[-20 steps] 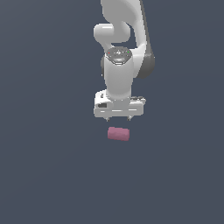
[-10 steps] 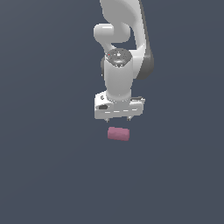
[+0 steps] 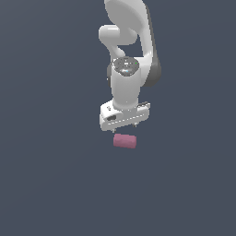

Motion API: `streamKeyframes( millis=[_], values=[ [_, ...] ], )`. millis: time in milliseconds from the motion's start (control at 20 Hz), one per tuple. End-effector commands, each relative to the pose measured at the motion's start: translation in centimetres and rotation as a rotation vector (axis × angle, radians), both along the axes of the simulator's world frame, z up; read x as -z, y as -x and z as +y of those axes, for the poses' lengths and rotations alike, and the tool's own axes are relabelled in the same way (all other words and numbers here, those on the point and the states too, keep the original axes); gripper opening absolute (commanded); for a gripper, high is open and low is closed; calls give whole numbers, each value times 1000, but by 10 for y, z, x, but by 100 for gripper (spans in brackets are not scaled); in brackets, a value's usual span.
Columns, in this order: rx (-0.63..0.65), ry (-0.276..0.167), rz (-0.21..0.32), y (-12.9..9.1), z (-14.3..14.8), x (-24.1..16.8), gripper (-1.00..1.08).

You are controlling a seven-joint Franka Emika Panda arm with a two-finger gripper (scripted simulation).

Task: Pick up the object and move it to a goal position.

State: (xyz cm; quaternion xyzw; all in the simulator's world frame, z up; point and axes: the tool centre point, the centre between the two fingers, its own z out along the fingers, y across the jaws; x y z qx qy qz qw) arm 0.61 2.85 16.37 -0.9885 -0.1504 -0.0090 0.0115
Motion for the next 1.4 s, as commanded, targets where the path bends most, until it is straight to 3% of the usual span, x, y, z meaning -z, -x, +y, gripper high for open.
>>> streamKeyframes(
  millis=[0, 1350],
  values=[
    [-72, 5, 0, 0, 0, 5, 100],
    [-865, 31, 2, 2, 5, 56, 100]
  ],
)
